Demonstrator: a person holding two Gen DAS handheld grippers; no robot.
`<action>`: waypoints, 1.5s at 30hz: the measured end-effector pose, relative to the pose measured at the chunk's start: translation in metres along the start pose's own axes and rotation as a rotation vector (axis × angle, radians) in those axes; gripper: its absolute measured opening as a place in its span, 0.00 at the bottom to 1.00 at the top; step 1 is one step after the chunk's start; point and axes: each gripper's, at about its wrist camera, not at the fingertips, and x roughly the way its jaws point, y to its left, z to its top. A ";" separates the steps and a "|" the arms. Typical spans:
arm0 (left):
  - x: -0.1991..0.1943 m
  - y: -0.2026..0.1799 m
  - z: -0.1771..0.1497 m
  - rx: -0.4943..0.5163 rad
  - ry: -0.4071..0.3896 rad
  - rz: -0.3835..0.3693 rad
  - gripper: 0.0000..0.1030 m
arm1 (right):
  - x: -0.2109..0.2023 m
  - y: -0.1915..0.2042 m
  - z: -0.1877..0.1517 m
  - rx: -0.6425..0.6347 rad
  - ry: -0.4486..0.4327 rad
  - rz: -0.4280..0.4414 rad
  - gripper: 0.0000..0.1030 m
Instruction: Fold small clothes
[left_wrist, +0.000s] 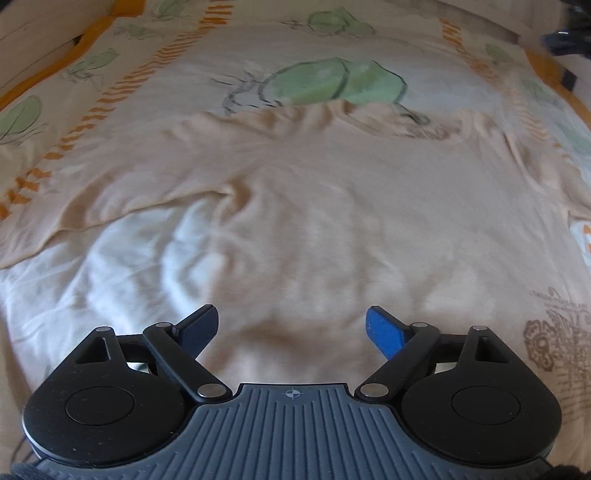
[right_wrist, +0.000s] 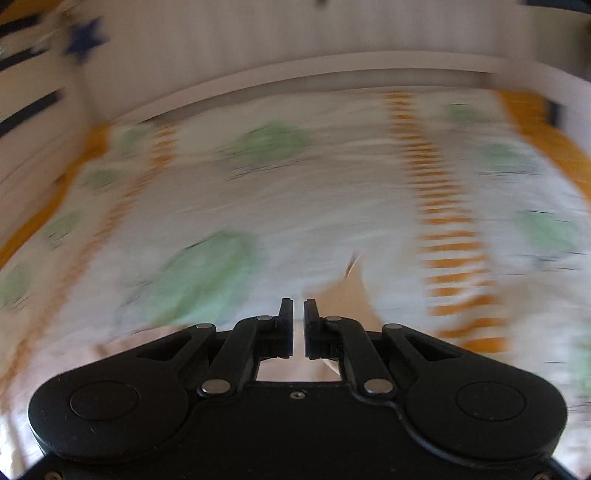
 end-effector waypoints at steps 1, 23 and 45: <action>-0.002 0.007 -0.001 -0.011 -0.002 0.000 0.85 | 0.011 0.020 -0.007 -0.020 0.016 0.026 0.11; 0.000 0.007 0.045 0.043 -0.042 -0.066 0.85 | 0.025 0.003 -0.135 -0.124 0.061 -0.158 0.69; 0.093 -0.198 0.171 0.178 0.033 -0.349 0.69 | 0.022 -0.045 -0.185 -0.202 0.076 -0.173 0.97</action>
